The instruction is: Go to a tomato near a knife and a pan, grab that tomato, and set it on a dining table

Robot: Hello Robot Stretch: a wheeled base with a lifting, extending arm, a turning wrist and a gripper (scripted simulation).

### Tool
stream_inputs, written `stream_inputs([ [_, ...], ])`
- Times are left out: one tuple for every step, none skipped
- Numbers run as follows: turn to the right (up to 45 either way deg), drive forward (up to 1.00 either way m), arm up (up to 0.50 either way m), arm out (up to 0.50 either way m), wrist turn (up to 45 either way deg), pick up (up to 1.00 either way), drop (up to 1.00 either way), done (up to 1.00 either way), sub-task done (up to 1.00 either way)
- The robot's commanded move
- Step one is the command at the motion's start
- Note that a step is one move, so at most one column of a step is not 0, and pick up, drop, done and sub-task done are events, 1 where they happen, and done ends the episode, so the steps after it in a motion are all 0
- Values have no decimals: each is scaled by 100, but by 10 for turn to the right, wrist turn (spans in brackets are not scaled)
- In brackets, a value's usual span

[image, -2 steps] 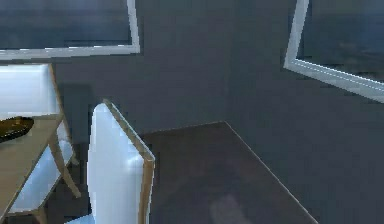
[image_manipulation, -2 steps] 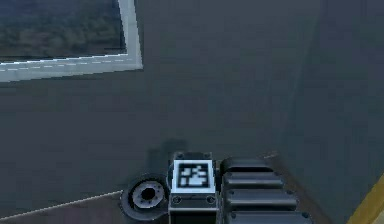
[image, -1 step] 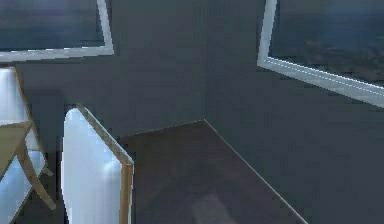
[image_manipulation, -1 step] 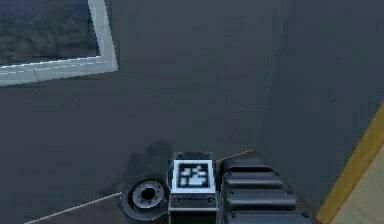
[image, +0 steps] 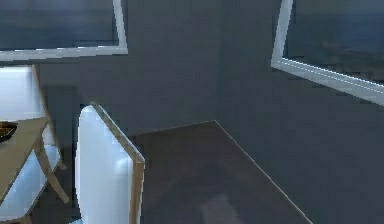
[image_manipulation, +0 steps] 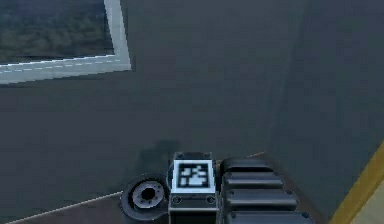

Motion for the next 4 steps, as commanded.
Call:
stream_inputs([
  [-30,0,0,0,0,0,0,0,0],
  [-450,0,0,0,0,0,0,0,0],
  [-360,0,0,0,0,0,0,0,0],
  [0,20,0,0,0,0,0,0,0],
])
